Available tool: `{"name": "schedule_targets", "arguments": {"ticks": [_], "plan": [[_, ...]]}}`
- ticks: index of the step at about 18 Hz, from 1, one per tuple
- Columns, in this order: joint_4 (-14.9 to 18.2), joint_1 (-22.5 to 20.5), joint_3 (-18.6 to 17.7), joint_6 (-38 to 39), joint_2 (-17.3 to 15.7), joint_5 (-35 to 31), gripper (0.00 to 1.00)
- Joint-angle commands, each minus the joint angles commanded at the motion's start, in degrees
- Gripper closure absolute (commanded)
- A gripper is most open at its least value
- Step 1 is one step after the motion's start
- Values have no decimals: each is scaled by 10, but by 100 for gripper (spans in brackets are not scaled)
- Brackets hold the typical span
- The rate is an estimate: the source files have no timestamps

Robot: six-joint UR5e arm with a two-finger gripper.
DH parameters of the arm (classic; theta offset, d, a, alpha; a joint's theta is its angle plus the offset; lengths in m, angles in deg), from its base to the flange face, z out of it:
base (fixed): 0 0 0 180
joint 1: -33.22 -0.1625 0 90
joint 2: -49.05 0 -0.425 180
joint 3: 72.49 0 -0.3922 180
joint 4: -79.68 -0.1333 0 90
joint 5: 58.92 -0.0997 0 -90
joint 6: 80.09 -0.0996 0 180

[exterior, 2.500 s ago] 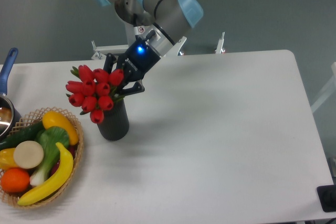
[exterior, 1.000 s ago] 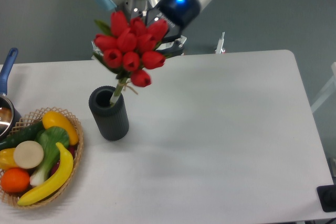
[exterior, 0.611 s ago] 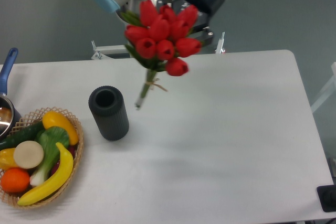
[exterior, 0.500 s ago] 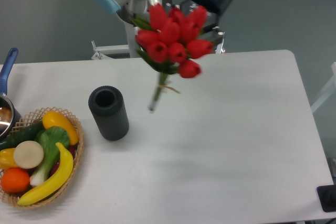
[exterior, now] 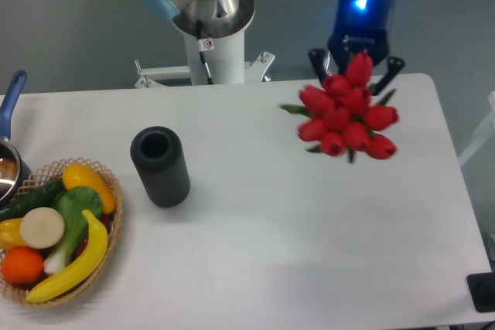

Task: Pick up the flowers from the vase
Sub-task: 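Carry the tulips away from the vase over the open table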

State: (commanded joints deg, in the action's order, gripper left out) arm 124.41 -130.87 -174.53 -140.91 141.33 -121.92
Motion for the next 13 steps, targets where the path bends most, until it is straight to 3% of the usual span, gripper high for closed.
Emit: {"name": "schedule_targets", "arguments": {"ticks": [2,5,8,11,13], "plan": [[12,37,21,3,18,-44,100],[80,76,82,4,65,-111,97],[113,100,122,14,98,-165,97],[148,101,132,21,118,-200,98],[148,98,118,17,127,-223,97]]}}
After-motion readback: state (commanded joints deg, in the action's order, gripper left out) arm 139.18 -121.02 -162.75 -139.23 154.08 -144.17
